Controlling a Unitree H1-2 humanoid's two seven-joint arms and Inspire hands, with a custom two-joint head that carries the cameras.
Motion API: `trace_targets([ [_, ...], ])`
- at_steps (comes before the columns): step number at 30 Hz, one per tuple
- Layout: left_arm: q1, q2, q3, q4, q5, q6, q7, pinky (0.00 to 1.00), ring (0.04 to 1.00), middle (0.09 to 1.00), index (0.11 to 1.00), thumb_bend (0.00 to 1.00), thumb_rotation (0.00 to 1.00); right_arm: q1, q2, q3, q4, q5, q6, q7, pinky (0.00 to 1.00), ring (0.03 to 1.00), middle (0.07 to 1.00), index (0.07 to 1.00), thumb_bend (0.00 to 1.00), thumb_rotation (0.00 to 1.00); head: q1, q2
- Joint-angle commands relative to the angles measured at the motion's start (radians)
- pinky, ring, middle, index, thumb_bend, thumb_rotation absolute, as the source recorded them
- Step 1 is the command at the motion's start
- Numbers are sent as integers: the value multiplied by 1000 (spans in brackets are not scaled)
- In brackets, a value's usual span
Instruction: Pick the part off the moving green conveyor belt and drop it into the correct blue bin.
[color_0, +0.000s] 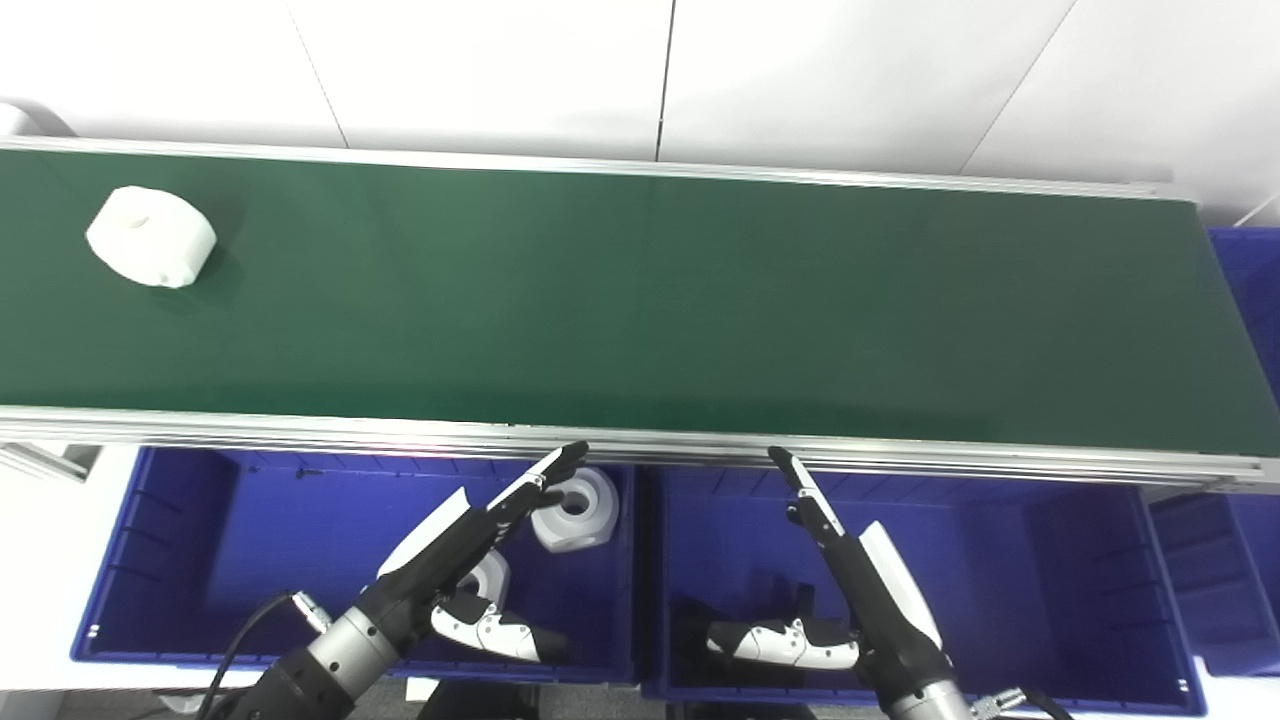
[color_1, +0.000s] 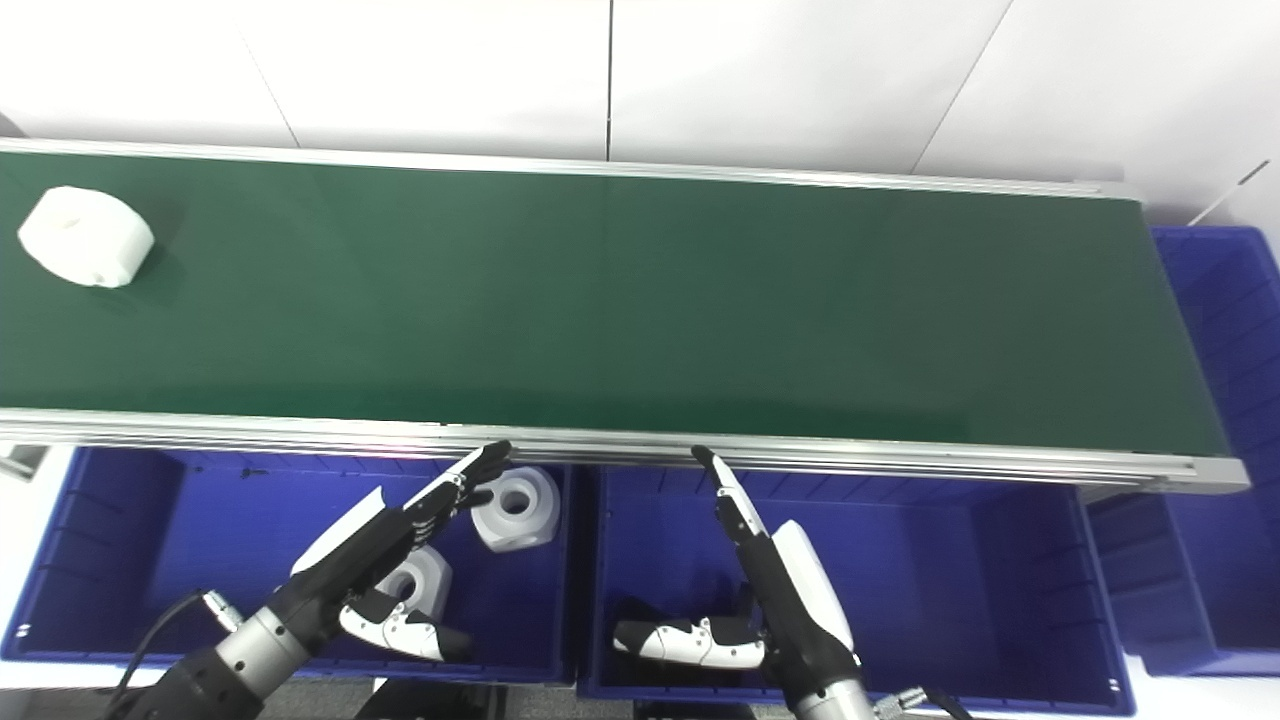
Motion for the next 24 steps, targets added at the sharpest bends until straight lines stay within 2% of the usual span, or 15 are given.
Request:
trace_targets([
  [1,5,8,2,-20,3,-25,11,949,1000,1000,1000,930,465,3,-3,4,-9,-5,-69,-20,920,995,1000,1000,984,447,2,-3],
  [7,5,5,0,-8,-5,-44,11,946,1000,1000,1000,922,465,5,-6,2,2,5,-87,-16,920,998,1000,1000,983,458,3,-14],
  [11,6,4,-2,8,2,-61,12,968,1000,1000,1000,923,473,5,-11,1,23,2,-109,-26,918,998,1000,1000,983,467,10,-41],
  [12,7,1,-3,17,6,-72,15,971,1000,1000,1000,923,476,5,-12,1,36,1,-124,-32,917,997,1000,1000,983,471,21,-77],
  [13,8,0,-5,23,5,-79,15,974,1000,1000,1000,920,474,6,-13,0,47,2,-139,-36,916,997,1000,1000,982,474,21,-77],
  [14,9,-3,-7,33,9,-93,17,982,1000,1000,1000,916,467,8,-13,-1,61,-4,-154,-44,919,998,1000,1000,980,470,45,-112],
  [15,9,-4,-8,39,13,-102,19,978,1000,1000,1000,914,466,9,-14,-2,71,-7,-165,-51,908,989,1000,1000,983,476,45,-112],
  [16,9,-7,-11,49,19,-113,21,976,1000,1000,1000,912,465,10,-16,-4,84,-5,-176,-56,901,984,1000,1000,985,481,85,-146],
  [17,9,-9,-14,58,23,-122,24,974,1000,1000,1000,912,467,12,-19,-5,92,-3,-184,-57,898,984,1000,1000,984,479,92,-152],
  [18,9,-13,-16,72,23,-128,26,945,1000,1000,1000,916,467,13,-23,-7,100,4,-190,-56,898,987,1000,1000,983,472,139,-186],
  [19,9,-17,-18,82,26,-133,30,924,999,1000,1000,921,466,15,-27,-9,104,10,-193,-55,902,990,1000,1000,982,463,147,-192],
  [20,10,-23,-19,93,37,-140,37,904,993,1000,1000,929,470,15,-31,-12,111,19,-200,-54,911,994,1000,1000,979,442,198,-222],
  [24,3,-39,-27,133,62,-178,57,895,978,1000,992,925,478,11,-42,-23,142,35,-230,-58,919,999,1000,1000,974,408,282,-274],
])
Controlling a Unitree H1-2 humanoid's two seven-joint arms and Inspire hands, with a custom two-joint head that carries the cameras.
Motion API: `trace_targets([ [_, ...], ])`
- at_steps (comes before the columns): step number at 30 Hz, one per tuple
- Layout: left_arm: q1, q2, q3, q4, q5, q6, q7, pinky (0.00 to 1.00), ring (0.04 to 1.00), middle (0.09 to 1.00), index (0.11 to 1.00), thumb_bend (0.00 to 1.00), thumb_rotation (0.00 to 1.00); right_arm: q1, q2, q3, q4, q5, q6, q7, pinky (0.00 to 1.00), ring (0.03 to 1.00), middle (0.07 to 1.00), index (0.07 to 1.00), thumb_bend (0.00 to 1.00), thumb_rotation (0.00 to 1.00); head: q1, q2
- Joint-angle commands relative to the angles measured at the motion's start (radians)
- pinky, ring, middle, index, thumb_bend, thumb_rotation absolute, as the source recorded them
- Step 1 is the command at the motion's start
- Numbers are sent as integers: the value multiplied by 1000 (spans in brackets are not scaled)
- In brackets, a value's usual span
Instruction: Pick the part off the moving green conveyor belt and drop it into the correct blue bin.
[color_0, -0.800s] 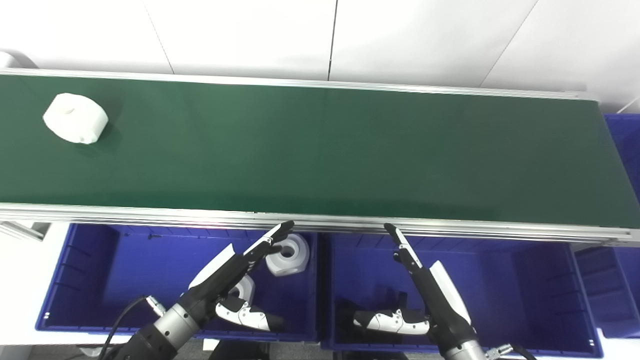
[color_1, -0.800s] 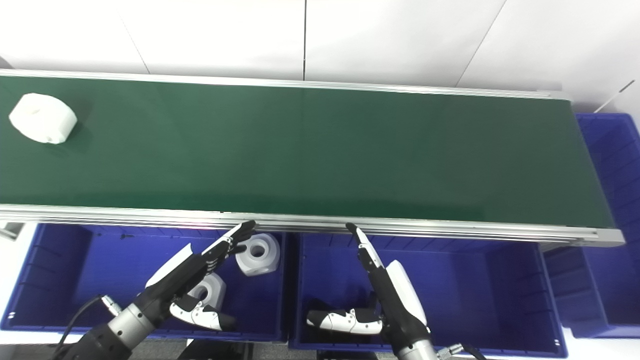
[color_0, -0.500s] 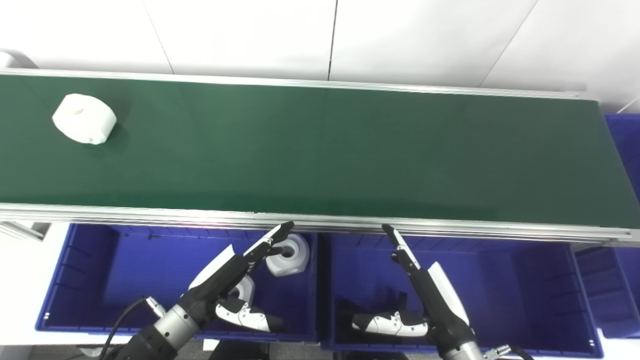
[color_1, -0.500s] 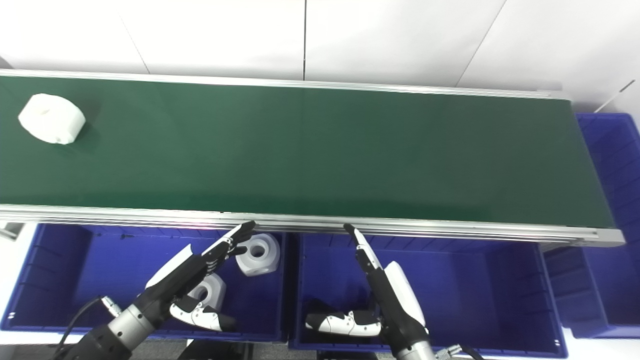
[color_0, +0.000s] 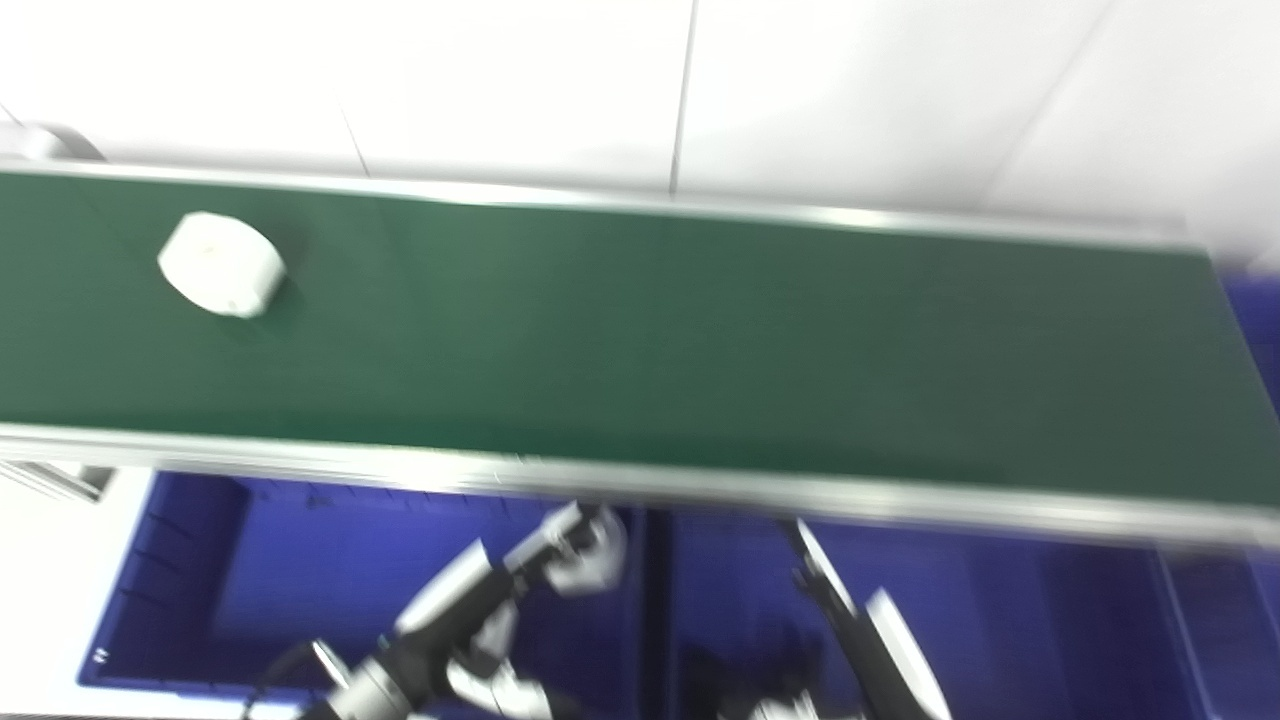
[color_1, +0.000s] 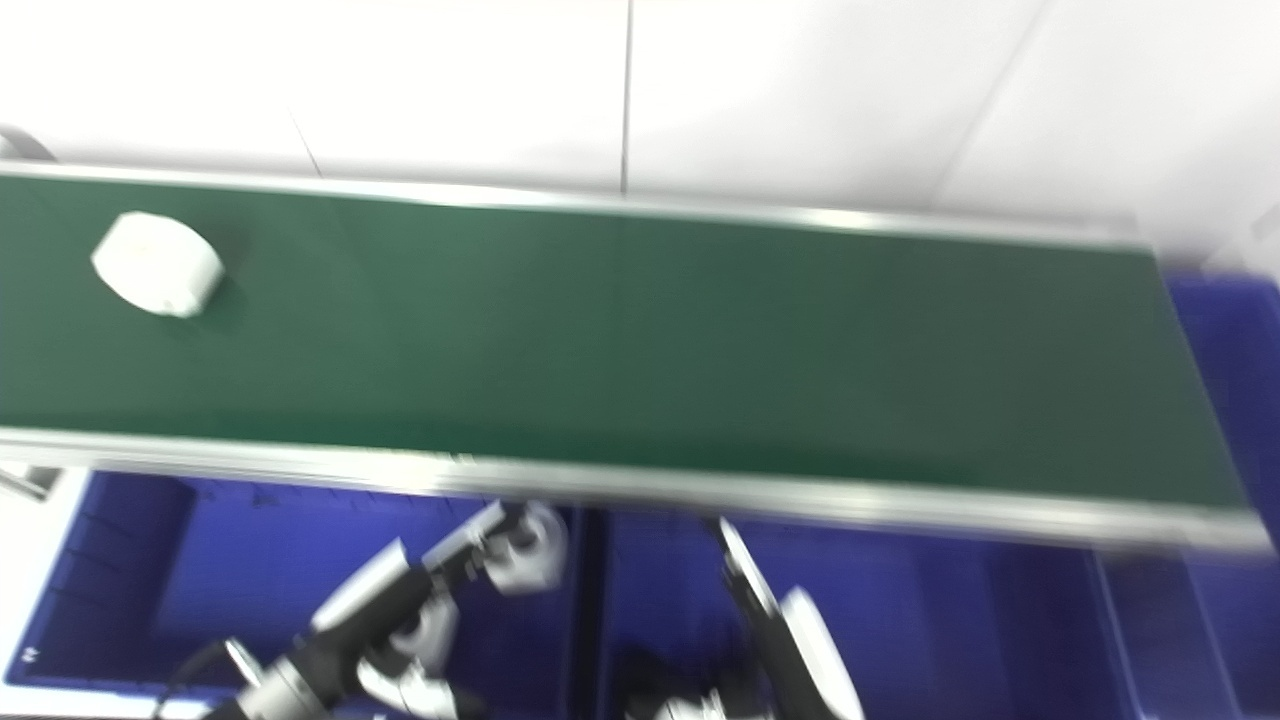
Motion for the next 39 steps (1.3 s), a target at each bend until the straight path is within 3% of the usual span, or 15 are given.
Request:
trace_targets([
  [1,-5,-6,-10,3,5,-59,16,897,976,1000,987,924,481,4,-9,-5,1,11,-70,-16,921,1000,1000,1000,969,407,33,-22],
  [7,-28,-7,-24,43,3,-74,23,894,959,988,967,913,440,-10,-13,-10,43,21,-90,-15,942,1000,1000,1000,976,425,41,-62],
  [12,-37,0,-36,53,14,-75,50,863,948,981,959,918,470,-18,-5,-10,61,5,-94,-21,929,1000,1000,1000,976,439,45,-89],
  [19,-52,3,-45,68,-42,-76,67,830,924,962,934,901,416,-34,9,-10,76,2,-79,-17,921,1000,1000,1000,982,449,46,-110],
  [25,-45,-3,-28,20,-101,-76,68,787,894,937,905,894,388,-46,20,-11,92,5,-81,-20,905,998,1000,1000,975,429,37,-115],
  [30,-42,-16,1,-88,-184,-75,28,731,862,920,873,896,339,-55,18,-12,92,23,-83,-9,877,990,1000,1000,960,398,22,-98],
  [35,-72,-12,37,-199,-232,-72,13,744,872,935,885,929,326,-64,15,-12,94,22,-101,-16,876,983,1000,1000,956,406,-8,-44],
  [39,-114,-1,89,-273,-190,-68,30,758,884,946,915,926,332,-62,15,-16,73,26,-100,-16,886,976,1000,1000,958,406,-11,-7],
])
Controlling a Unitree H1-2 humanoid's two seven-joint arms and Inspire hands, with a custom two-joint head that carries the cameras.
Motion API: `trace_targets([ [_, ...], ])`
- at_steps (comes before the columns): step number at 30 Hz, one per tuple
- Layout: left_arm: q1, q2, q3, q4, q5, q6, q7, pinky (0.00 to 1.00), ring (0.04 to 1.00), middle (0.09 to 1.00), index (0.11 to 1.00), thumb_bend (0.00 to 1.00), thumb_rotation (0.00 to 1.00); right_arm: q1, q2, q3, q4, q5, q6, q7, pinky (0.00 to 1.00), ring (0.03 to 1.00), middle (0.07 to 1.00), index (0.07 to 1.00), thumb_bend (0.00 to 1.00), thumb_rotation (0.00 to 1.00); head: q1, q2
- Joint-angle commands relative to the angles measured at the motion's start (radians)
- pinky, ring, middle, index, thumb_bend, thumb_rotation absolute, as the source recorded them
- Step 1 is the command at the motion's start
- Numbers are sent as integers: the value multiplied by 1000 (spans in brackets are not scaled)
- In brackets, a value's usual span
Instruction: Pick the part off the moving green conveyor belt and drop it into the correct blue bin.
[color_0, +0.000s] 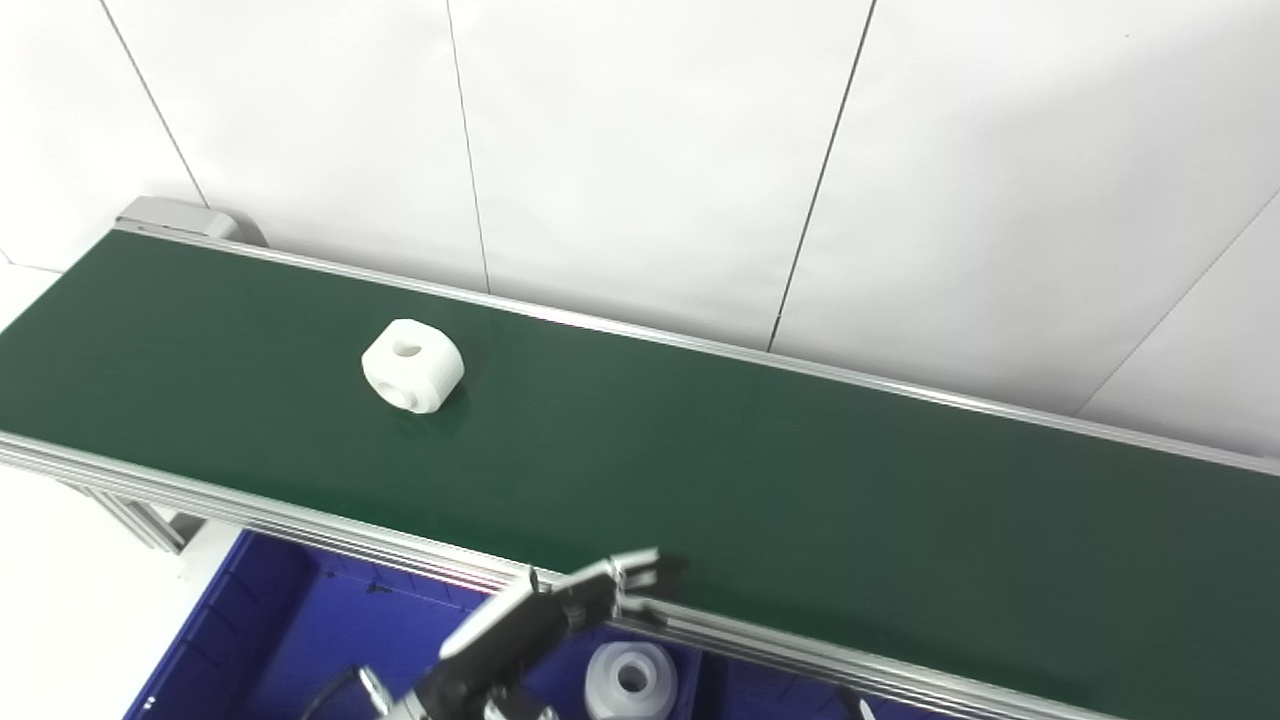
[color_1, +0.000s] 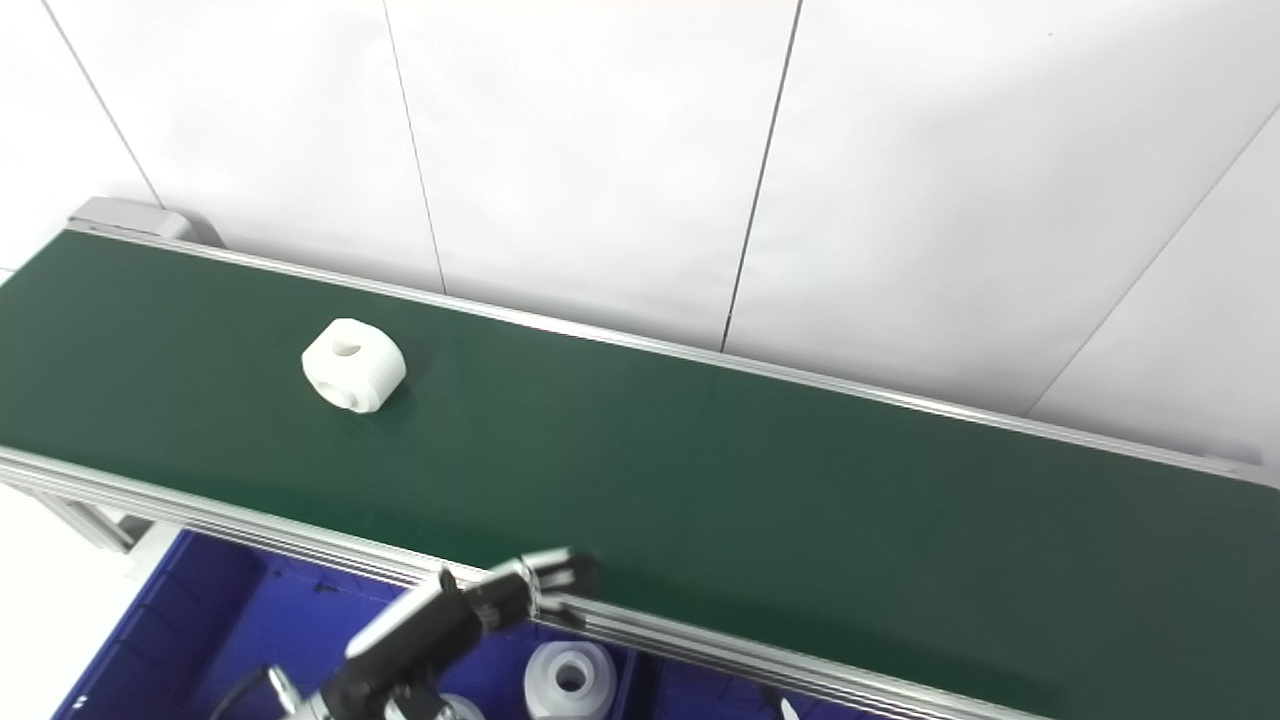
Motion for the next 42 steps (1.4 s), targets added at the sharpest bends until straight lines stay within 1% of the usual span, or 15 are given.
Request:
trace_targets([
  [1,-31,10,32,-46,31,-21,21,764,891,952,915,928,324,8,-2,-8,-43,13,-56,-14,881,972,1000,1000,960,406,5,14],
  [2,-35,8,40,-55,42,-14,24,765,898,959,915,936,327,9,-3,-9,-45,15,-56,-14,877,970,1000,1000,964,410,5,14],
  [4,-53,8,62,-88,82,-1,32,789,927,981,936,915,331,13,-8,-14,-53,27,-58,-10,885,974,1000,1000,968,400,10,44],
  [8,-93,2,96,-166,164,40,43,805,936,994,947,898,344,19,-18,-24,-73,56,-61,-2,901,979,1000,1000,969,378,24,102],
  [12,-154,-3,119,-169,198,56,52,816,943,1000,950,913,360,25,-21,-32,-87,61,-65,-7,896,972,1000,1000,980,389,22,136],
  [13,-173,1,123,-168,198,73,48,834,956,1000,954,912,352,27,-22,-32,-87,64,-72,-7,898,972,1000,1000,974,386,22,136],
  [15,-200,7,127,-173,195,112,39,853,967,1000,956,915,342,30,-23,-35,-92,79,-77,-5,901,971,1000,1000,973,379,20,157],
  [19,-285,57,156,-184,236,159,20,934,997,1000,968,901,292,41,-21,-39,-118,104,-60,5,895,970,1000,1000,958,377,22,189],
  [23,-357,90,169,-153,271,204,13,945,1000,1000,963,900,257,42,-21,-40,-123,105,-72,5,883,964,998,1000,949,392,27,202],
  [25,-390,103,171,-129,298,243,11,909,986,1000,952,903,277,41,-21,-41,-118,105,-91,1,875,960,994,1000,937,387,43,203],
  [28,-427,113,171,-94,335,297,7,881,977,1000,942,894,194,43,-22,-44,-114,115,-104,-1,860,958,993,1000,943,406,57,201],
  [33,-471,132,160,-1,417,302,15,845,953,1000,930,897,134,44,-20,-47,-110,130,-134,1,837,951,991,1000,955,426,53,209],
  [36,-489,148,152,40,497,326,18,821,939,1000,930,904,134,45,-20,-49,-111,135,-134,4,846,958,997,1000,960,432,54,208],
  [39,-501,158,145,61,589,381,21,873,953,1000,951,905,173,46,-21,-51,-115,130,-132,4,843,958,992,1000,961,435,55,206],
  [42,-515,163,147,94,634,408,35,920,969,1000,954,907,148,45,-23,-52,-115,137,-130,8,846,960,990,1000,961,432,63,197],
])
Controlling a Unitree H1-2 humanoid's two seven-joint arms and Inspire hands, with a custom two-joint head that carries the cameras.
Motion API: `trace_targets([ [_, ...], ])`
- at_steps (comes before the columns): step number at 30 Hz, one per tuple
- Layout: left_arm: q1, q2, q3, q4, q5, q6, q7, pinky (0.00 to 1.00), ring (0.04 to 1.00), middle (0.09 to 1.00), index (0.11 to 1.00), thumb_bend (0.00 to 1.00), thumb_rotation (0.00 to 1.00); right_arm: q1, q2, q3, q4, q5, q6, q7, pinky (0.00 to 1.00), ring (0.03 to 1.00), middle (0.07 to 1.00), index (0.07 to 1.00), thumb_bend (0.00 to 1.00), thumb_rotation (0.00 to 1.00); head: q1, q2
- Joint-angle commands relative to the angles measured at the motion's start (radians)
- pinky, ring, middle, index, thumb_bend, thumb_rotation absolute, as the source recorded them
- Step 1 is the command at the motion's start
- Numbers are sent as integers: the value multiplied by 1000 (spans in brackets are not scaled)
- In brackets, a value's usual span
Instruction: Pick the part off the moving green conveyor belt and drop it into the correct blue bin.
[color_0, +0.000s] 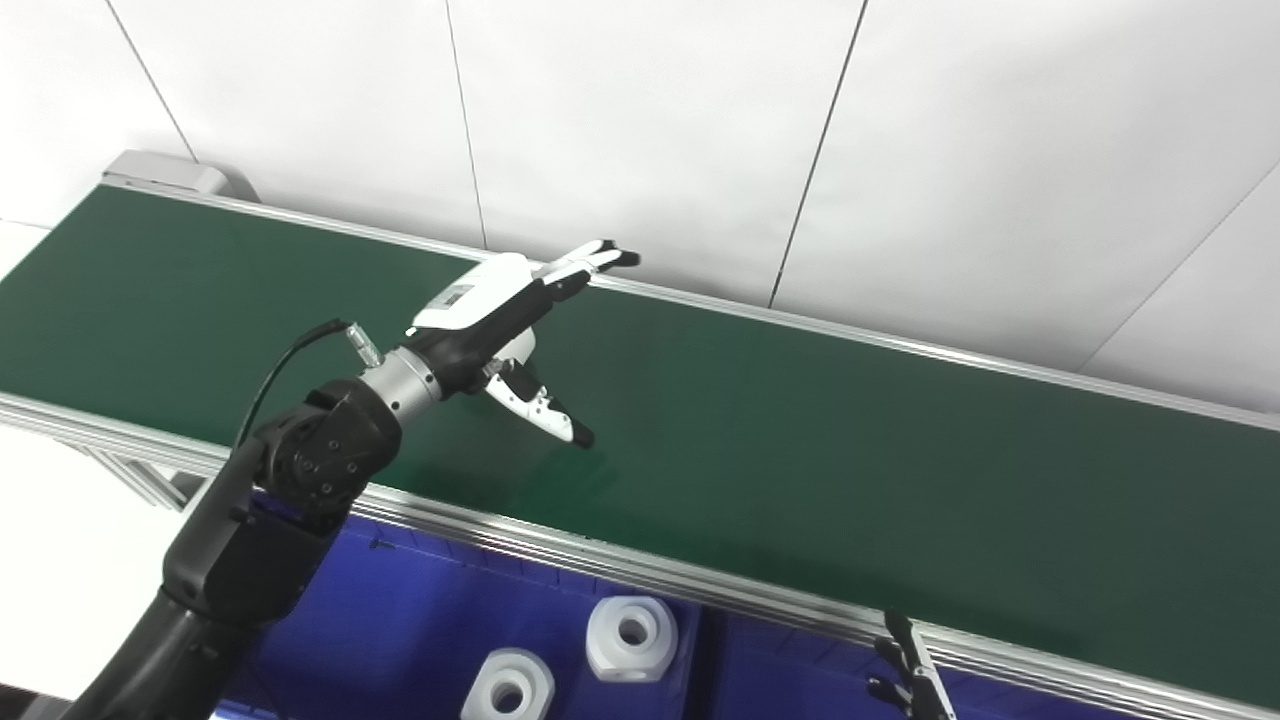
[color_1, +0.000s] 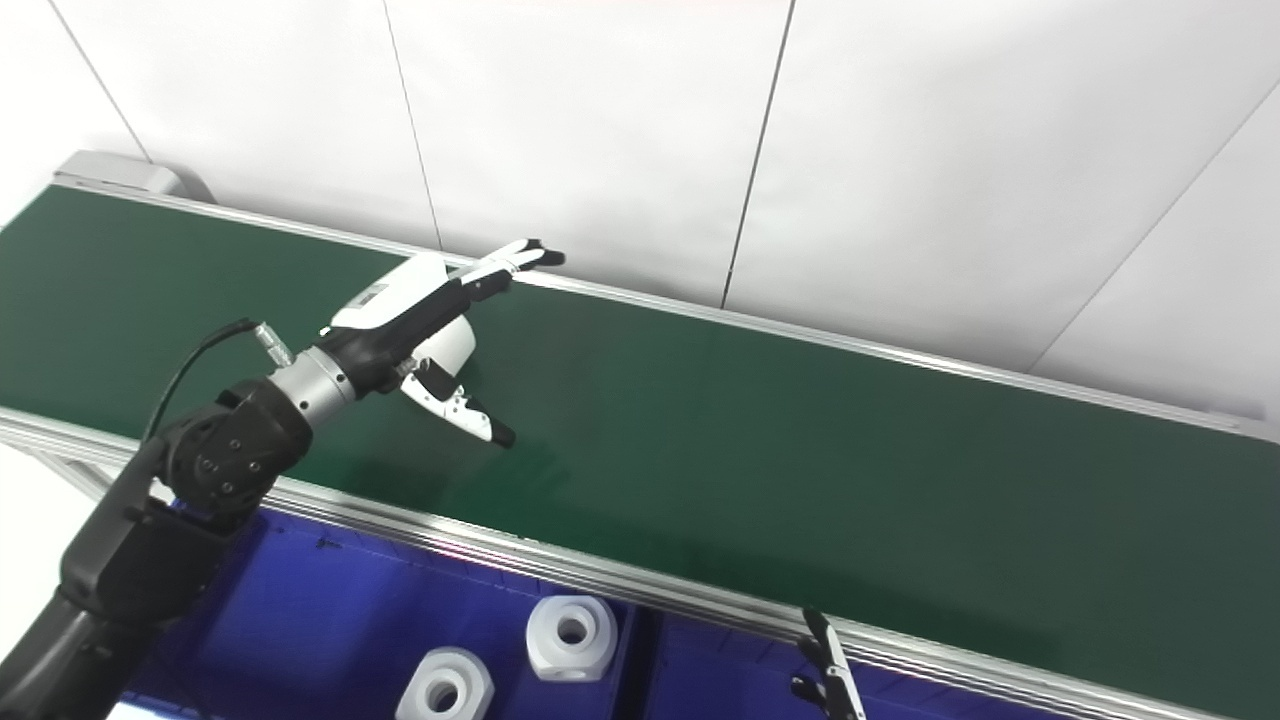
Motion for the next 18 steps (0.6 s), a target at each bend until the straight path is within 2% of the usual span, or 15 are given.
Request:
trace_targets([
  [1,-46,23,9,10,30,6,41,923,970,998,949,911,137,10,-5,-6,-19,20,-57,1,849,961,990,1000,961,427,8,-7],
  [5,-71,37,-3,81,70,-24,73,986,953,984,927,935,100,4,-9,-7,-8,34,-68,6,846,960,985,1000,959,409,43,-24],
  [8,-93,50,-32,113,157,17,73,998,971,986,923,931,80,-2,-10,-9,0,23,-72,4,841,955,979,1000,962,403,54,-41],
  [11,-111,58,-57,131,238,57,72,1000,998,999,934,921,125,-9,-10,-11,20,10,-93,-4,817,945,980,1000,967,408,72,-53],
  [18,-146,59,-96,188,339,84,99,1000,1000,1000,942,910,159,-19,-8,-14,32,14,-89,0,821,934,948,1000,964,405,102,-69],
])
